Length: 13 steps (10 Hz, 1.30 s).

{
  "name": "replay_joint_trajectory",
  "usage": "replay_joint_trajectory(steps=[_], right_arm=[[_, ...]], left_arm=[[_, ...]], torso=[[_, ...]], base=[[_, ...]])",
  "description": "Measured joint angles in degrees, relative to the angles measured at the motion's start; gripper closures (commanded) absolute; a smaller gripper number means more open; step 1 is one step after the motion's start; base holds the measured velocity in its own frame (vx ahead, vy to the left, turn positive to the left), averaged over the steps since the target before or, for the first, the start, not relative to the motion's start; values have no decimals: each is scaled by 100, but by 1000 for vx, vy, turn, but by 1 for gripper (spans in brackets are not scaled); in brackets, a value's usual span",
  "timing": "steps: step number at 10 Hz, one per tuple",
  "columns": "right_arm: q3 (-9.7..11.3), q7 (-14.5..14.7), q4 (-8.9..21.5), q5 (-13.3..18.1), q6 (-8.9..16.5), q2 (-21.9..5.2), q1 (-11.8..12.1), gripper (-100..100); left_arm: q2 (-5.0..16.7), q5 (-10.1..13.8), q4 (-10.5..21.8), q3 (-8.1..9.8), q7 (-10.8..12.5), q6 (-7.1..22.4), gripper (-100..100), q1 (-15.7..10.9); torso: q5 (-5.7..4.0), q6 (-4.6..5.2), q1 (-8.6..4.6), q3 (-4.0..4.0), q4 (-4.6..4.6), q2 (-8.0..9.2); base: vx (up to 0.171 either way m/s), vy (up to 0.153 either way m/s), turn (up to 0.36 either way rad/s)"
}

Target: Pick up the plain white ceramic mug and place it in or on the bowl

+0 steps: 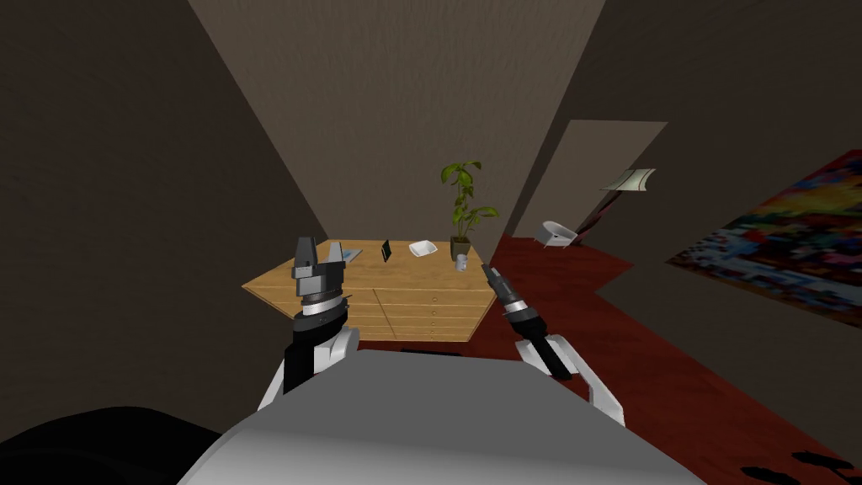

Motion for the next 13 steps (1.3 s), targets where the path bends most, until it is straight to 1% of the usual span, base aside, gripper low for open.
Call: replay_joint_trajectory(steps=[1, 2, 3, 5, 6, 7, 9, 11, 12, 13], right_arm=[[7, 80, 41, 79, 35, -120, -11, -100], [20, 168, 117, 199, 104, -311, -72, -100], [37, 332, 284, 379, 101, -451, -89, -100], [20, 500, 421, 566, 132, -762, -121, -100], [-21, 626, 493, 718, 133, -957, -63, -100], [-7, 715, 570, 806, 145, -1070, -98, -100], [-4, 945, 804, 1097, 194, -1421, -167, -100], [5, 1141, 962, 1316, 210, -1668, -190, -100], [-5, 1197, 1000, 1375, 223, -1776, -194, -100], [23, 1274, 1088, 1501, 266, -1932, -249, -100]], left_arm=[[0, 0, 0, 0, 0, 0, 0, 0], [0, 0, 0, 0, 0, 0, 0, 0], [0, 0, 0, 0, 0, 0, 0, 0], [0, 0, 0, 0, 0, 0, 0, 0], [0, 0, 0, 0, 0, 0, 0, 0], [0, 0, 0, 0, 0, 0, 0, 0], [0, 0, 0, 0, 0, 0, 0, 0], [0, 0, 0, 0, 0, 0, 0, 0], [0, 0, 0, 0, 0, 0, 0, 0], [0, 0, 0, 0, 0, 0, 0, 0]], torso=[[0, -1, 1, 0, 0, -1], [0, -1, 2, -2, 0, -3], [0, -1, 4, -2, -1, -3], [1, -1, 6, -2, -1, -4], [1, 0, 7, -1, 0, -2], [1, -1, 8, -2, 0, -4], [3, -2, 13, -2, -1, -4], [2, -1, 12, -4, -1, -7], [2, -1, 11, -4, -1, -7], [2, -2, 13, -4, -1, -8]], base=[[-16, 1, 4], [-19, 7, 14], [-14, 6, 3], [-16, 12, 24], [-14, 12, 5], [-15, 22, 26], [-15, 24, 31], [-6, 20, 26], [-8, 26, 45], [-15, 44, 80]])
